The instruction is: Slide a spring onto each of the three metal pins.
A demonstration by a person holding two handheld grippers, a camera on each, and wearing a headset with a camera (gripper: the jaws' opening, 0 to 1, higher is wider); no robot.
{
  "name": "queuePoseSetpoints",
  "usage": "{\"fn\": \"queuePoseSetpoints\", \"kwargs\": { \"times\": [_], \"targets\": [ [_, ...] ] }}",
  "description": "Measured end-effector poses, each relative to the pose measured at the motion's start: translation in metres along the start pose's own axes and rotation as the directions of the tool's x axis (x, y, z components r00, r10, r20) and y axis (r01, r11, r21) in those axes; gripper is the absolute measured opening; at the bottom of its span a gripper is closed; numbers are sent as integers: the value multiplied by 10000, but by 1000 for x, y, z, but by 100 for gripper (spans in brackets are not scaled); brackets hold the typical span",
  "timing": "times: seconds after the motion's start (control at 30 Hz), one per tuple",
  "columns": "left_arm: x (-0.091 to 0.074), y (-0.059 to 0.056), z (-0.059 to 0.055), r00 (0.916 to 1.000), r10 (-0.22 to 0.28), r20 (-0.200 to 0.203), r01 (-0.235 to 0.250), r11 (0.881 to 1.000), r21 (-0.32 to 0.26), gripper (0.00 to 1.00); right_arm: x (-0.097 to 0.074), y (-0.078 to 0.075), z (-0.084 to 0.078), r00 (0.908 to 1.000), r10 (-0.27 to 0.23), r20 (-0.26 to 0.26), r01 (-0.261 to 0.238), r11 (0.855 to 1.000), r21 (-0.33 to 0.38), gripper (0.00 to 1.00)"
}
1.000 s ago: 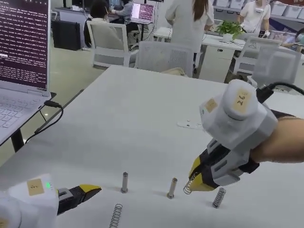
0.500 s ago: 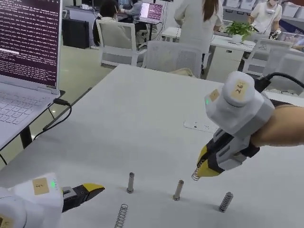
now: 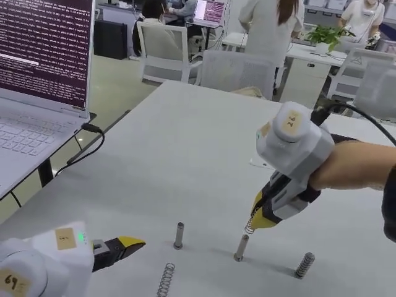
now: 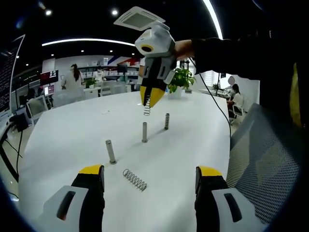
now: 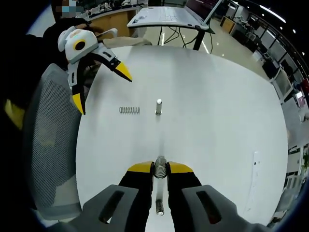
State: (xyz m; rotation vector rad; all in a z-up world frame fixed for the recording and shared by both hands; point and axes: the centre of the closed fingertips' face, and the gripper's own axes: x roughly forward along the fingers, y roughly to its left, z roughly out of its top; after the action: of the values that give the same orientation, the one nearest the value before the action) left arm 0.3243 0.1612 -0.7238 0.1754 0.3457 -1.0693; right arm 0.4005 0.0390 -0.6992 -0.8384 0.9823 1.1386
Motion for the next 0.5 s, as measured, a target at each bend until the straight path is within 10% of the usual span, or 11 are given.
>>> {"fn": "queuePoseSetpoints", "kwargs": {
  "times": [0.5],
  "targets": [
    [1, -1, -3, 10000, -82, -48, 81, 9999, -71, 72, 17, -3, -8, 9999, 66, -99, -64, 9998, 201, 8]
  ]
}}
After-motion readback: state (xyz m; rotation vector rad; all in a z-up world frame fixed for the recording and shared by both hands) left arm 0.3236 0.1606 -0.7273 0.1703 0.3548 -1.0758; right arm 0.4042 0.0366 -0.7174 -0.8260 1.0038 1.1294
